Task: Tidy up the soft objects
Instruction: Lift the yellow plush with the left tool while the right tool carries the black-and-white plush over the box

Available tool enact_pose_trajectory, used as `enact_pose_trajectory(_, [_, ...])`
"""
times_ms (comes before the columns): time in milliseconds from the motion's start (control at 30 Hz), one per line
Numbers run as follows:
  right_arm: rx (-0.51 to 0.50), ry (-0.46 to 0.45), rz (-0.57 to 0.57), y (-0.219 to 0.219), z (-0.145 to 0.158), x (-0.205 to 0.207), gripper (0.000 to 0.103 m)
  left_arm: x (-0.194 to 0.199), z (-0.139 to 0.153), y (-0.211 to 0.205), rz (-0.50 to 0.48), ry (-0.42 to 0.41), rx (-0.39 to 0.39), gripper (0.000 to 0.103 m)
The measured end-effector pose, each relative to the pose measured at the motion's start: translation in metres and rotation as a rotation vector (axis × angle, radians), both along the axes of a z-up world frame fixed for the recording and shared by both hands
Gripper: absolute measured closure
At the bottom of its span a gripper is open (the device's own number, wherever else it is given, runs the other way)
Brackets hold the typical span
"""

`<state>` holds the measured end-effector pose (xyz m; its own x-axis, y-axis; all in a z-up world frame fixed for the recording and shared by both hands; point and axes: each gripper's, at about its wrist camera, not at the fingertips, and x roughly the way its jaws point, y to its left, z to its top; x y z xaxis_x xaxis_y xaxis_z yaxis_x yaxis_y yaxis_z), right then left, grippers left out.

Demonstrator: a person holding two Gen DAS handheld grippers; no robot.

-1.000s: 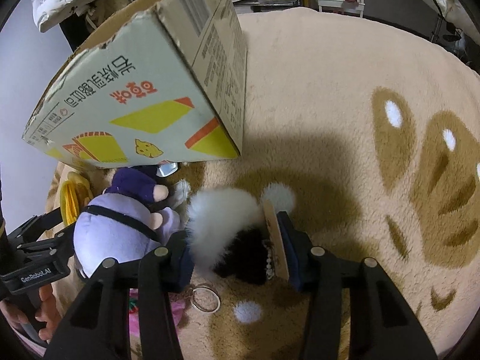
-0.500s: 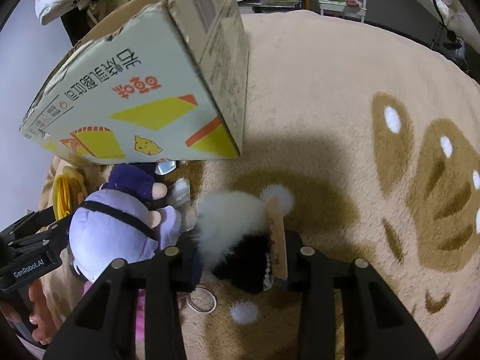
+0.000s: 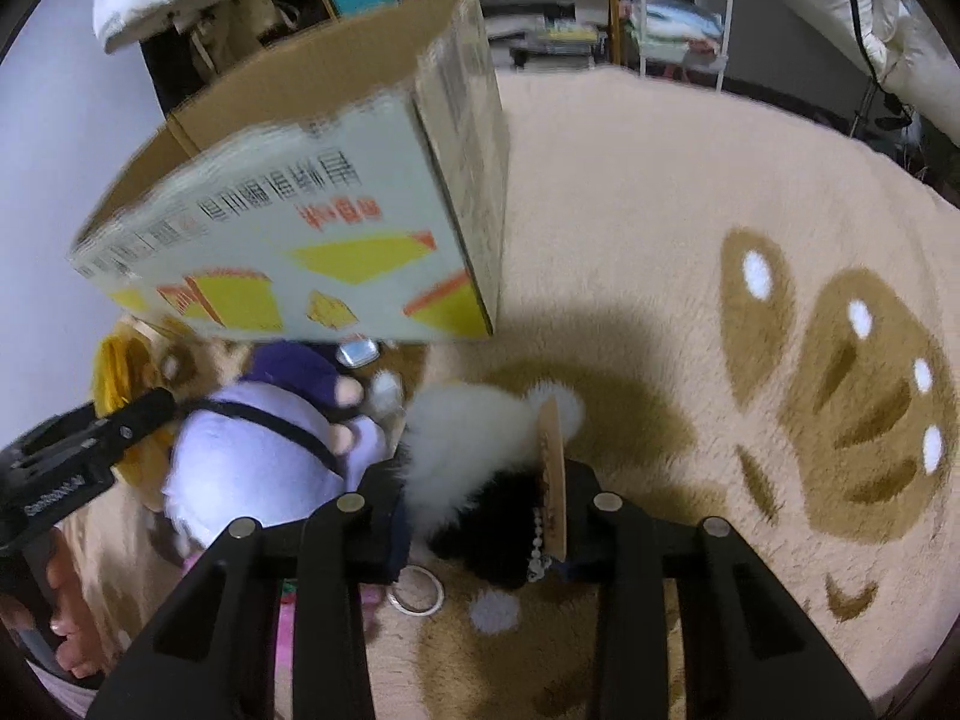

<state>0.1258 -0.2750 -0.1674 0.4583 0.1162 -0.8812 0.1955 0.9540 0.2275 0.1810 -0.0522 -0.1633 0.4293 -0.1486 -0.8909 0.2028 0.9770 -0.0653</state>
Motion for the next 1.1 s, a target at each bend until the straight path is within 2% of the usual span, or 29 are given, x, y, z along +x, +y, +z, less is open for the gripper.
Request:
enact_pose_trajectory(433, [0.037,-0.25,0.031,0.001,0.068,-0.032,0.066,-0.025,0.047,0.008,0.016,-0.161,-0.025,0.035])
enact_pose_trajectory(633, [0.011,-0.392,0.035,0.003,0.097,-0.04,0.066,-0.038,0.077,0.014,0.041,-0.308,-0.047,0.034])
enact_pose_trajectory(800, [0.006,-0.474,0.044,0.005,0.112,-0.044,0.066,-0.045,0.095,0.017,0.045,-0.412,-0.059,0.034])
enact_pose_trajectory(1100, [-0.07,-0.597,0.036,0.008,0.131,-0.044,0.066,-0.056,0.122,0.01,0.035,-0.587,-0.043,0.034])
